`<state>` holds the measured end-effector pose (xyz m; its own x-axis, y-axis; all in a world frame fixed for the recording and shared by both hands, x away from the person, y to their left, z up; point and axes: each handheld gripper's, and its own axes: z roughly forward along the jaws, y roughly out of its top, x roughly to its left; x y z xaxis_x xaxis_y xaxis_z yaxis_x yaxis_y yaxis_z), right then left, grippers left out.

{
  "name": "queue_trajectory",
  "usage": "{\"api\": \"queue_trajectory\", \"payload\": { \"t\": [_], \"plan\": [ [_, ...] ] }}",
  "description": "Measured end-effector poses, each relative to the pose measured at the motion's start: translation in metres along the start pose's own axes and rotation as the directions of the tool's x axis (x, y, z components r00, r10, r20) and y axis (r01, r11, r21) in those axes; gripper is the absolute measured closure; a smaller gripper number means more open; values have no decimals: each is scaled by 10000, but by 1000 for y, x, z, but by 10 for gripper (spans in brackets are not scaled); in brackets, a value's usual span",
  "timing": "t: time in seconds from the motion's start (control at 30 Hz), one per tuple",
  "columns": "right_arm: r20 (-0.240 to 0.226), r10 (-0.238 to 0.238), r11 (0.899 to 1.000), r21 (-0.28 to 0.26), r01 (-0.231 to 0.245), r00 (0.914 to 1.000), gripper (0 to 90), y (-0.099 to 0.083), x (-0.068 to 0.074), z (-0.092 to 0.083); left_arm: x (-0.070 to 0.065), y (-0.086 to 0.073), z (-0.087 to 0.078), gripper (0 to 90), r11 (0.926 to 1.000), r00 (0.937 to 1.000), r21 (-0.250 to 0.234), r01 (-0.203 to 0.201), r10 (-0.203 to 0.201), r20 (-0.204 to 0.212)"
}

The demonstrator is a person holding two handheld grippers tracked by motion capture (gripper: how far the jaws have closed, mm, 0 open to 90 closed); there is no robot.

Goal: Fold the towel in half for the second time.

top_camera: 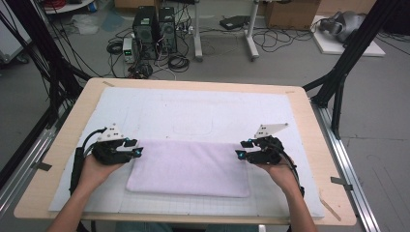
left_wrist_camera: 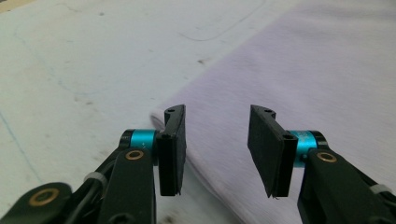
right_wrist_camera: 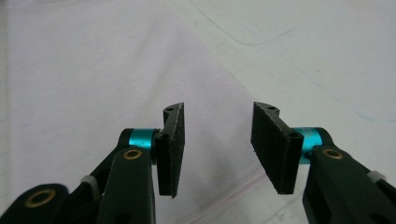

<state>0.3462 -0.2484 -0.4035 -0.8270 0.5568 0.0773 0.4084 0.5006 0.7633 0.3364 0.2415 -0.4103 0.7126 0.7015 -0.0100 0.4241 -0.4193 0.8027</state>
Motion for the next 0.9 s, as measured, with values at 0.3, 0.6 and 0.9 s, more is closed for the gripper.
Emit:
{"api": "queue_trajectory", "payload": {
  "t": [0.3,0.6,0.9],
  "plan": [
    [170,824,9951,536,-832,9965,443,-7,-25,22,20,-3,36,480,9924,9945,755,974,-1000,311],
    [374,687,9947,739,-713,9969,448,-19,-21,31,17,-5,42,479,9913,9965,1061,782,-807,196],
    [375,855,9919,915,-886,9956,489,-20,-20,33,17,-11,43,530,9920,9939,747,1021,-1048,337]
  ]
}}
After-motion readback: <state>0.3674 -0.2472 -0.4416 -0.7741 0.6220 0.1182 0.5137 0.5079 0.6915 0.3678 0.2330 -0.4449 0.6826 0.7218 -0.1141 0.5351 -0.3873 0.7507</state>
